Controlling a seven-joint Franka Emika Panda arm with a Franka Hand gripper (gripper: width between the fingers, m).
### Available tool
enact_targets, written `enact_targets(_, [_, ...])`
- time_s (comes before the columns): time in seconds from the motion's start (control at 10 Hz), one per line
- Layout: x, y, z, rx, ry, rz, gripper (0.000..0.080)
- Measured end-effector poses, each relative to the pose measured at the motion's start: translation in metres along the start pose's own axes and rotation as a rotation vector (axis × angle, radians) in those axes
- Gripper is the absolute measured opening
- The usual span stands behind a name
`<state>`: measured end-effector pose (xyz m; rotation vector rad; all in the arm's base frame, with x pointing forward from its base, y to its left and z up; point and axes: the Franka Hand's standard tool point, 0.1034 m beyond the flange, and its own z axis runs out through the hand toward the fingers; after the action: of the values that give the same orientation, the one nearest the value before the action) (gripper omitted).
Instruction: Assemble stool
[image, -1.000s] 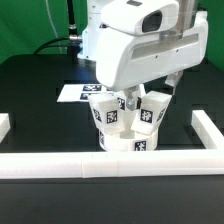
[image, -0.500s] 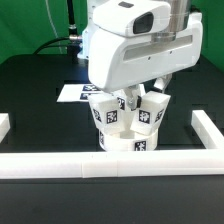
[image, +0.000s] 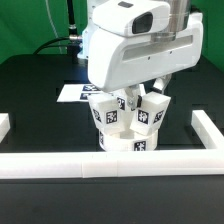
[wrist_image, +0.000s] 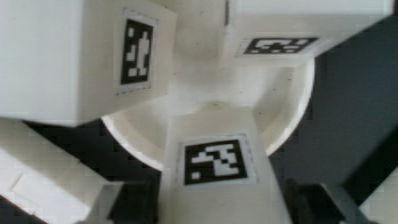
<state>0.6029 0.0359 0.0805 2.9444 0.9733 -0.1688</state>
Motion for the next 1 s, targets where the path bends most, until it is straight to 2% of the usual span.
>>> enact_targets(0.4, [0.0003, -0.0018, 0.0008, 0.002, 0.0, 0.51, 0.034])
enact_targets(0.5, [0.0006, -0.002, 0.001, 0.009, 0.003, 0.632, 0.034])
enact_targets(0.6, [0.0007, -0.0019, 0.0012, 0.018, 0.006, 0.711, 0.0341])
enact_targets(1.0, [0.0014, -0.0029, 0.0012, 0.022, 0.004, 0.96, 0.0341])
